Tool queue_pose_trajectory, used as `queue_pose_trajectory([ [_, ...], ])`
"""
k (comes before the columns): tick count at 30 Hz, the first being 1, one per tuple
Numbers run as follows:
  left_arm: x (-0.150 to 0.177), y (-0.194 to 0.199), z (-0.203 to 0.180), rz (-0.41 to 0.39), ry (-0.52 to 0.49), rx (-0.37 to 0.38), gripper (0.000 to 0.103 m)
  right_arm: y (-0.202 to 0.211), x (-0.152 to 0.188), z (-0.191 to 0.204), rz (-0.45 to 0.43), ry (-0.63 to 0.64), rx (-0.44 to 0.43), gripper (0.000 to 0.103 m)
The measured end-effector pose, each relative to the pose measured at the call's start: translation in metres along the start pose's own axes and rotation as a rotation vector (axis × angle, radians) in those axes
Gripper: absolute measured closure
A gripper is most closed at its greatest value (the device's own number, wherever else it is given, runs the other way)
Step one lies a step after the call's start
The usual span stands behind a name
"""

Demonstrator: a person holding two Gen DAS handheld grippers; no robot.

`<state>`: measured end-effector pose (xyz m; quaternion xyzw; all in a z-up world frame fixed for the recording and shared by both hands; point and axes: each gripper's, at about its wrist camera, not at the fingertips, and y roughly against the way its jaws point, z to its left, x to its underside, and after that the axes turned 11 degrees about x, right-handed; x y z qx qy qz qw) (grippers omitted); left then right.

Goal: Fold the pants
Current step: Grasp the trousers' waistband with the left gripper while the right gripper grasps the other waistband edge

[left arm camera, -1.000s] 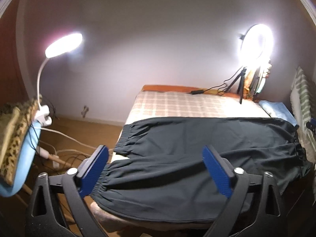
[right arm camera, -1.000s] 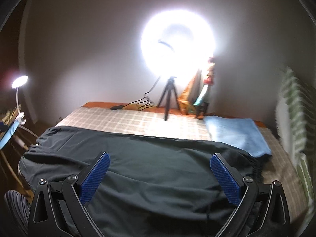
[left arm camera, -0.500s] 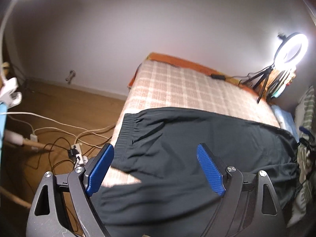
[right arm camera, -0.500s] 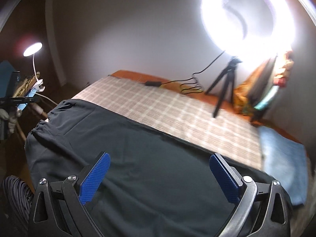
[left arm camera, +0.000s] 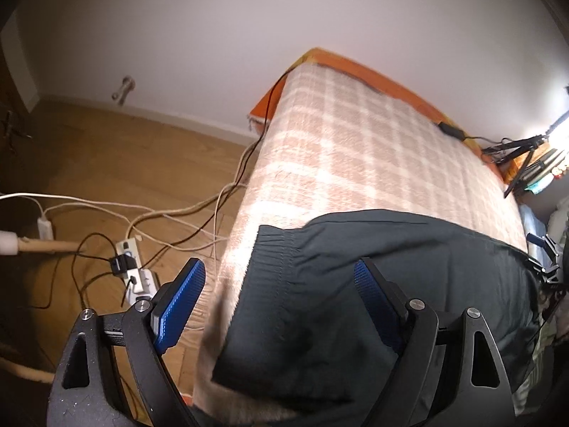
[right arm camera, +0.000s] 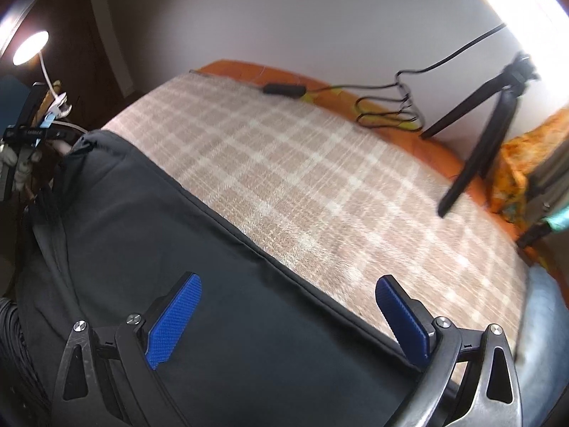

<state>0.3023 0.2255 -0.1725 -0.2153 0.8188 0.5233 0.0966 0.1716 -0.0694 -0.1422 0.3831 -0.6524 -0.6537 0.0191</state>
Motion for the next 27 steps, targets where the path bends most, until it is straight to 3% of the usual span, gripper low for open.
queue_pose_trajectory([
  [6,-0.006,-0.022,0.004,0.032,-0.004,-0.037,0.021,-0.029,-0.005,-0.001,0.053,0.025,-0.024,0.002],
  [7,-0.005,-0.022,0.003,0.032,-0.013,-0.051,0.025,-0.032,-0.006,-0.002,0.062,0.028,-0.026,0.002],
  [9,-0.004,-0.025,0.000,0.042,-0.027,-0.054,0.055,-0.039,-0.005,-0.003,0.084,0.032,-0.035,0.002],
  [10,-0.004,-0.025,-0.001,0.035,-0.031,-0.027,0.061,-0.043,-0.004,-0.003,0.100,0.034,-0.041,0.002],
  [12,-0.003,-0.023,-0.007,0.021,-0.062,-0.052,0.070,-0.048,-0.001,-0.001,0.125,0.045,-0.046,0.002],
  [16,0.000,-0.020,-0.020,-0.011,-0.155,-0.088,0.076,-0.045,0.003,0.007,0.124,0.075,-0.041,0.006],
  [19,0.001,-0.018,-0.027,-0.027,-0.197,-0.071,0.077,-0.036,0.004,0.012,0.110,0.081,-0.040,0.028],
  [21,0.003,-0.015,-0.032,-0.040,-0.229,-0.061,0.078,-0.028,0.005,0.017,0.103,0.080,-0.055,0.063],
  [23,0.004,-0.011,-0.034,-0.056,-0.244,-0.057,0.078,-0.024,0.007,0.023,0.106,0.080,-0.065,0.086],
  [27,0.000,0.004,-0.035,-0.118,-0.228,-0.028,0.078,-0.014,0.009,0.039,0.083,0.117,0.009,0.102],
])
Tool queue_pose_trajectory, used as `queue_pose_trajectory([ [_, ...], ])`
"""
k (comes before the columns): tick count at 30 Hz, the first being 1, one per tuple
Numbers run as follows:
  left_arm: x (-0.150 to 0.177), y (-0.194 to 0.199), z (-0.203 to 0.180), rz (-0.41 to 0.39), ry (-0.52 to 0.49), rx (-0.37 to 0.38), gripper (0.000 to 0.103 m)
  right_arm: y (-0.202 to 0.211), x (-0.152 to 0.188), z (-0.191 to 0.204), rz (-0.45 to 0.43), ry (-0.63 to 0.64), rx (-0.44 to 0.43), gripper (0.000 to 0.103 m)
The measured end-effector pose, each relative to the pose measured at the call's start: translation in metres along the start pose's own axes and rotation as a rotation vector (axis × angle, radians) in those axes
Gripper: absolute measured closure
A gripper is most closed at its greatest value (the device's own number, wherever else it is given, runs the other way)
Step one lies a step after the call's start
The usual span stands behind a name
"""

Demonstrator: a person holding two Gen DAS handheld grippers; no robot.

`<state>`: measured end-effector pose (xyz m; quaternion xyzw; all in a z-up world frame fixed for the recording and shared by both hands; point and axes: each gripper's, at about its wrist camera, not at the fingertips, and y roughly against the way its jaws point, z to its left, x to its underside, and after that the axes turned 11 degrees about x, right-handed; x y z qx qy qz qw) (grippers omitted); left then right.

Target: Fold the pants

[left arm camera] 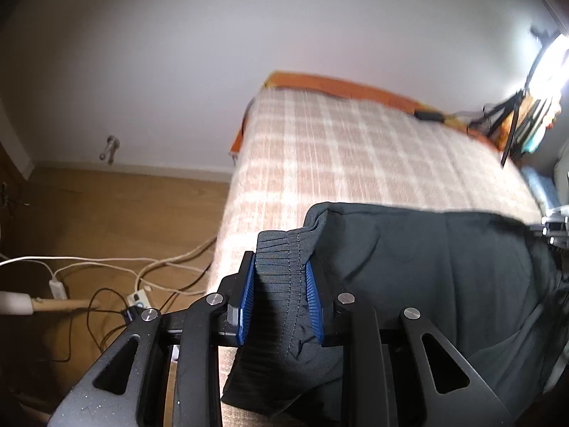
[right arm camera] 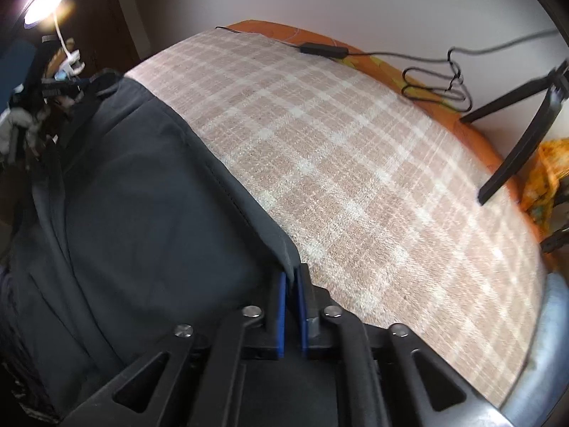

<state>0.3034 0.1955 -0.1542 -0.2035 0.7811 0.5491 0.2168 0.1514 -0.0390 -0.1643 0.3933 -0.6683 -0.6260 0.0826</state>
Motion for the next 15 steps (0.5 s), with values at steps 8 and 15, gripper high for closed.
queue_pose_trajectory([
  [8,-0.014,0.038,-0.004,-0.113,-0.011,0.036,0.079,0.078,-0.018,-0.006,-0.174,-0.075,0.131,0.103],
  [15,-0.010,0.077,0.000,-0.225,-0.014,0.098,0.079,0.188,-0.006,0.015,-0.357,-0.072,0.200,0.103],
])
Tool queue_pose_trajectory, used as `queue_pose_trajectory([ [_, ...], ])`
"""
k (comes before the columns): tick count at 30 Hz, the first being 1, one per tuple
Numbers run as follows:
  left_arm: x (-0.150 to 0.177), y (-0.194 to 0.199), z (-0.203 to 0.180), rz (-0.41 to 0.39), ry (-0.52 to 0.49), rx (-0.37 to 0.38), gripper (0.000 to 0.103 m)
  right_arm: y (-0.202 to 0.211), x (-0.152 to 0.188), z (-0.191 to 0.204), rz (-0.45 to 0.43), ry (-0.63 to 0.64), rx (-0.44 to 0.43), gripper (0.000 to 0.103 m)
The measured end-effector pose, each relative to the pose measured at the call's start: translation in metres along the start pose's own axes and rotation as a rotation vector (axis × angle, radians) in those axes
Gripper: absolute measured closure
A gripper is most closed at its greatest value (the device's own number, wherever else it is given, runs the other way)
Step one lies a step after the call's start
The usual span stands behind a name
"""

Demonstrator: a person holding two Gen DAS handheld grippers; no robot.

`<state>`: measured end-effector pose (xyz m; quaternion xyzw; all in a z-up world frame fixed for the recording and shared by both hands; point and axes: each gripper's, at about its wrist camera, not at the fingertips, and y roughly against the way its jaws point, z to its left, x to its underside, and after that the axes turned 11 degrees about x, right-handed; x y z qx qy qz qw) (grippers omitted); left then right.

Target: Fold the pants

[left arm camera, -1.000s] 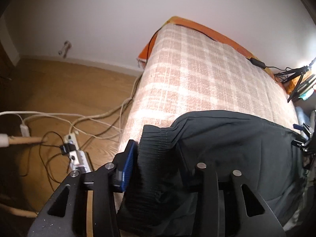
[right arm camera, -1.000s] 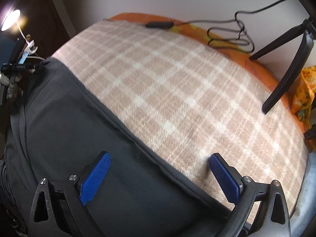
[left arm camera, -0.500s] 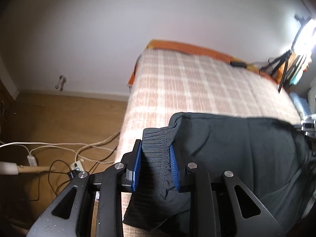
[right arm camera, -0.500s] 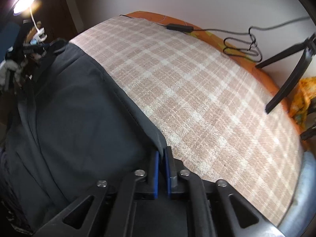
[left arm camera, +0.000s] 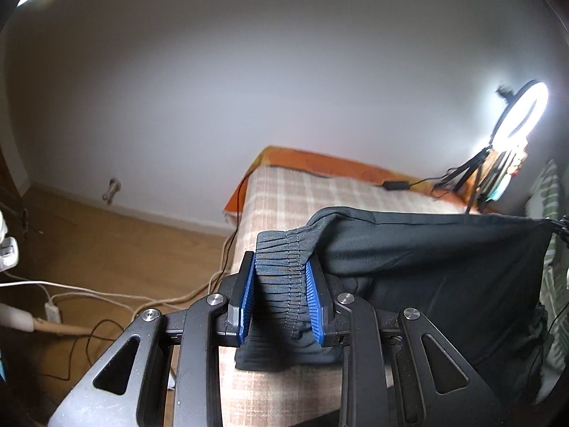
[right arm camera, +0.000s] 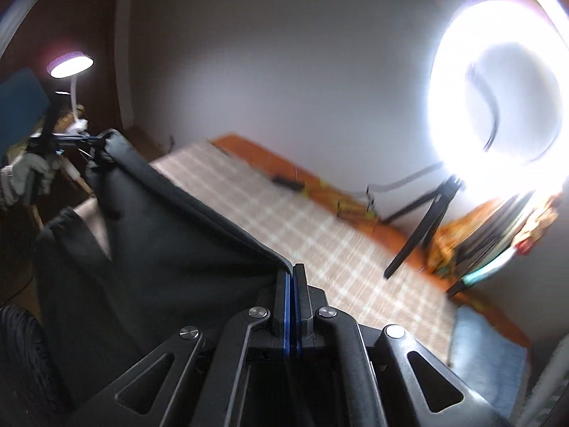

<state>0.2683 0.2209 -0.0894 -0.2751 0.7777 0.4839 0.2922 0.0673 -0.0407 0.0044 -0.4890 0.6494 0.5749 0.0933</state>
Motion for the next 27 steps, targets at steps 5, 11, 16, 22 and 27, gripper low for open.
queue_pose_trajectory([
  [5,0.023,0.021,-0.002,-0.029,-0.008,0.029,0.079,0.076,0.006,0.026,-0.090,0.030,-0.036,0.103],
  [11,0.078,0.043,0.010,-0.028,0.014,0.054,0.078,0.127,0.057,0.069,-0.065,0.046,-0.164,0.103],
  [16,0.124,0.059,0.017,-0.005,0.041,0.073,0.077,0.129,0.102,0.097,0.033,0.029,-0.264,0.103],
  [22,0.163,0.072,0.027,0.039,0.094,0.051,0.073,0.100,0.140,0.113,0.165,-0.019,-0.363,0.103],
  [27,0.188,0.092,0.037,0.069,0.123,0.026,0.059,0.079,0.155,0.124,0.233,-0.028,-0.419,0.103],
])
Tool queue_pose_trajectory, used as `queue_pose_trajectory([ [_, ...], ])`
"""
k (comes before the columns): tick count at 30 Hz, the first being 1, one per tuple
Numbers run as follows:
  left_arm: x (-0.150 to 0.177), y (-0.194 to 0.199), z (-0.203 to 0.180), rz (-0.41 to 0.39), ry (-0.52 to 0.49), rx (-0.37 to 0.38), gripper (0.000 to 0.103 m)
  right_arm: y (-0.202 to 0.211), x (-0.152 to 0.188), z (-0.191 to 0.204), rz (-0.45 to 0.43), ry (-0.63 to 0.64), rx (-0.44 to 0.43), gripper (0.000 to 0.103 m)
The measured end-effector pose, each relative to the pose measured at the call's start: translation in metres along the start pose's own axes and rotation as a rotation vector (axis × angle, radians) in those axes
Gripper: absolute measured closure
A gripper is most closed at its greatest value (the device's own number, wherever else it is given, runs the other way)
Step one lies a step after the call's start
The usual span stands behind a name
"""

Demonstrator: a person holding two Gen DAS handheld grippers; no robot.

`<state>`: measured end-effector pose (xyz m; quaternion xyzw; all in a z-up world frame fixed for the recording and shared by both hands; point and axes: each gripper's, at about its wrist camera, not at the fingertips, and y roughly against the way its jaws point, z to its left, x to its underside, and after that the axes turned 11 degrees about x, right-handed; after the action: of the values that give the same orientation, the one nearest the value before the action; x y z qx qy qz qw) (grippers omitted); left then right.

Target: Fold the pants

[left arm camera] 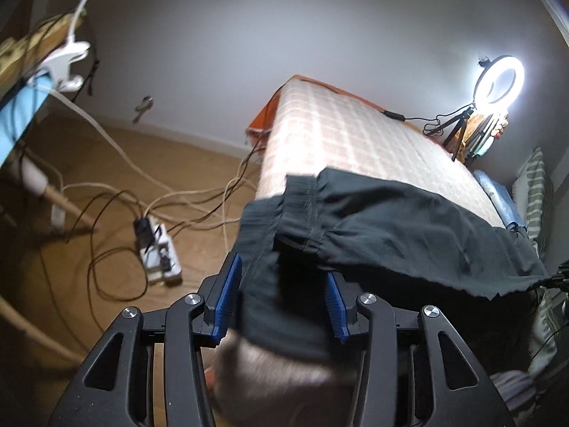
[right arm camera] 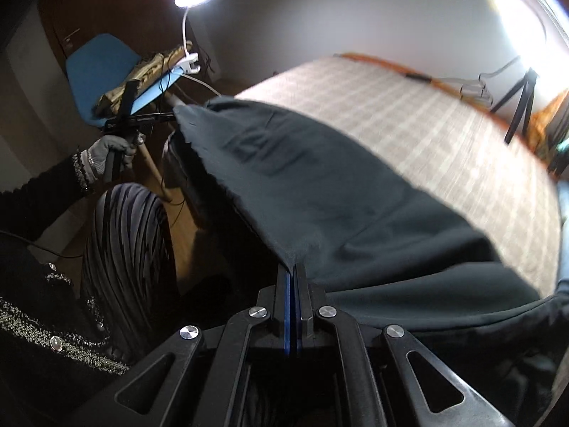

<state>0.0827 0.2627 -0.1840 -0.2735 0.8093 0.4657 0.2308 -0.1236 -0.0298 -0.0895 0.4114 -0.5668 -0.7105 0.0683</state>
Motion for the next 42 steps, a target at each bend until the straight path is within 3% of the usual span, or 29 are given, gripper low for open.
queue_pose_trajectory([
  [3,0.013,0.012,0.007,-0.002,0.046,0.007,0.059,-0.010,0.001,0.007,0.032,0.015,-0.025,0.103],
  [7,0.026,0.032,0.008,-0.049,0.148,0.095,0.059,-0.026,0.006,0.009,0.108,0.049,-0.060,0.101],
  [10,0.029,0.037,0.002,-0.077,0.216,0.177,0.059,-0.029,-0.002,0.008,0.136,0.047,-0.090,0.085],
  [11,0.028,0.037,0.000,-0.085,0.231,0.197,0.059,-0.027,-0.008,0.007,0.127,0.043,-0.115,0.073],
  [12,0.029,0.037,-0.003,-0.091,0.247,0.218,0.059,-0.025,-0.016,0.007,0.107,0.045,-0.135,0.068],
  [14,0.025,0.032,-0.008,-0.091,0.269,0.238,0.059,-0.018,-0.034,0.007,0.065,0.064,-0.161,0.068],
  [18,0.017,0.015,-0.011,-0.076,0.323,0.205,0.059,-0.023,-0.083,0.003,-0.009,0.104,-0.175,0.059],
  [21,0.018,0.007,-0.007,-0.070,0.368,0.149,0.059,-0.038,-0.124,0.000,-0.055,0.163,-0.177,0.059],
  [26,0.023,0.008,-0.006,-0.135,0.424,0.083,0.059,-0.086,-0.191,-0.012,-0.089,0.215,-0.206,0.059],
  [32,0.029,0.014,-0.004,-0.191,0.484,0.002,0.059,-0.138,-0.254,0.014,-0.088,0.255,-0.278,0.054],
  [42,0.025,0.002,-0.004,-0.219,0.500,0.049,0.062,-0.239,-0.312,0.057,0.012,0.259,-0.358,0.044],
])
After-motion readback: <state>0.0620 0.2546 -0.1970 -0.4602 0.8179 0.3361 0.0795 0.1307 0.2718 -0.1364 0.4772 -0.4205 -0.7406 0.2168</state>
